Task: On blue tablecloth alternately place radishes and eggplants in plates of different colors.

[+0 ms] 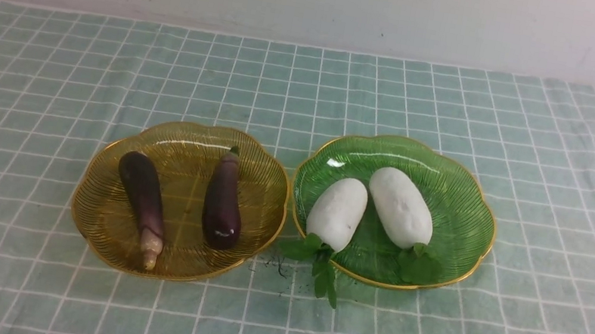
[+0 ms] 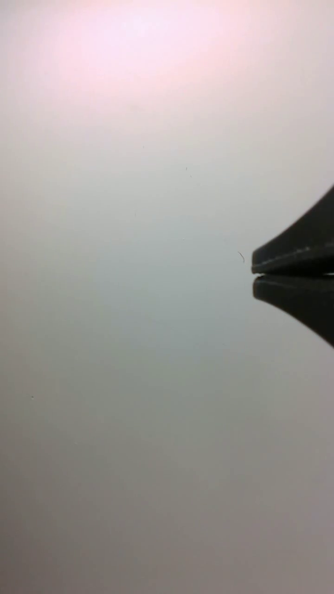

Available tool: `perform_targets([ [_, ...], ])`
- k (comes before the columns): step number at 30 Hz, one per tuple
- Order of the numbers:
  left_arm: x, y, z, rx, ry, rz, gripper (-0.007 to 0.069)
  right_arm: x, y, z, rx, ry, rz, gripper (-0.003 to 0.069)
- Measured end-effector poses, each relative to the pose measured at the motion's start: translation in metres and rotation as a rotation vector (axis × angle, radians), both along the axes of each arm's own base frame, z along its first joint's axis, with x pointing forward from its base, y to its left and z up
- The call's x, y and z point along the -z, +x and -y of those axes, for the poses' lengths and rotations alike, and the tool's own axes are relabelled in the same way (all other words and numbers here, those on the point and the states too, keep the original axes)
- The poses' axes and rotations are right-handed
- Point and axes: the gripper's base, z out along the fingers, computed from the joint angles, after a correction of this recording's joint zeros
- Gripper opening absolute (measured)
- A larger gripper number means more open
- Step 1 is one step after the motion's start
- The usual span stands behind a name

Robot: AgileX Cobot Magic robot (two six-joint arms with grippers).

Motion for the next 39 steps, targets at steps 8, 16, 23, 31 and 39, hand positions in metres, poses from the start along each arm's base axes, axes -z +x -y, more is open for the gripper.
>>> perform_targets([
  [8, 0.0, 0.0, 0.0, -0.001, 0.0, 0.0, -0.0008, 0.0, 0.0, 0.0, 0.0, 0.0, 0.0, -0.0013],
  [16, 0.0, 0.0, 0.0, -0.001, -0.001, 0.0, -0.0008, 0.0, 0.0, 0.0, 0.0, 0.0, 0.0, -0.0013],
  [23, 0.0, 0.0, 0.0, -0.001, -0.001, 0.0, -0.0008, 0.0, 0.0, 0.0, 0.013, -0.022, -0.001, -0.0013],
  [31, 0.0, 0.0, 0.0, -0.001, -0.001, 0.0, -0.0008, 0.06, 0.029, -0.01, 0.113, -0.337, -0.273, -0.0013],
  [39, 0.0, 0.0, 0.0, -0.001, -0.001, 0.0, -0.0008, 0.157, 0.051, -0.006, 0.173, -0.305, -0.7, -0.0013],
])
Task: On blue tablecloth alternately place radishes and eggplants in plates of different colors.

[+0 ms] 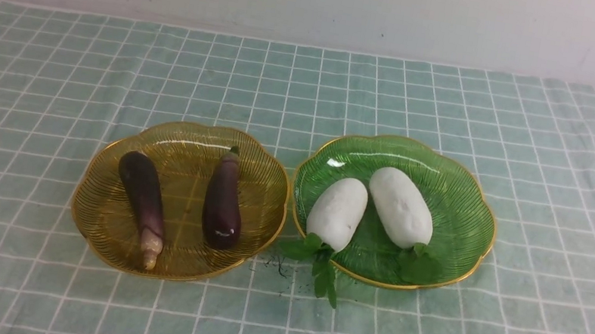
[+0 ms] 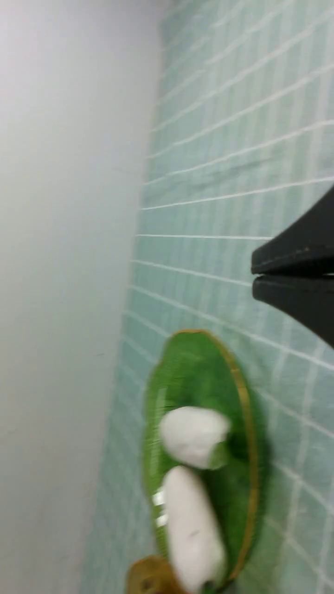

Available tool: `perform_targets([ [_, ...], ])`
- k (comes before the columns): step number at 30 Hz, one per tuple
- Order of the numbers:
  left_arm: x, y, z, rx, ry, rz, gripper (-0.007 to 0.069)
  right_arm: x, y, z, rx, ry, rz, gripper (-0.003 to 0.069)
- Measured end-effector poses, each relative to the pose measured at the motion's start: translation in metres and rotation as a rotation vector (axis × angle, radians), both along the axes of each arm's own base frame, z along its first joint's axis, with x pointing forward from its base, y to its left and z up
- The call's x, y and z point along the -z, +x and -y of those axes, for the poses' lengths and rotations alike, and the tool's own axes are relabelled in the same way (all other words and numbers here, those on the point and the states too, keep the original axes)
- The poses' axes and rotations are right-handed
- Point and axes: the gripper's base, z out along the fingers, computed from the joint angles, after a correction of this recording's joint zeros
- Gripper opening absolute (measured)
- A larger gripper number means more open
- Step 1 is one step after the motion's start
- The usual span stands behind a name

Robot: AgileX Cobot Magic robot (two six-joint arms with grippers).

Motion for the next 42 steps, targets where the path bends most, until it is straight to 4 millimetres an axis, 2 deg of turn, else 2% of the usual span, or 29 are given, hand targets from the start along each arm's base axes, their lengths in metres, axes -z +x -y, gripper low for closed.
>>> perform_targets([
  [1, 0.0, 0.0, 0.0, 0.0, 0.0, 0.0, -0.0008, 0.0062, -0.0006, 0.0001, 0.007, 0.016, -0.057, -0.0013],
  [10, 0.0, 0.0, 0.0, 0.0, 0.0, 0.0, -0.0008, 0.0074, -0.0009, 0.0004, 0.032, 0.128, -0.082, -0.0013],
  [42, 0.0, 0.0, -0.0001, -0.001, 0.0, 0.0, -0.0008, 0.0074, -0.0013, -0.0024, -0.02, 0.131, -0.089, -0.0013],
])
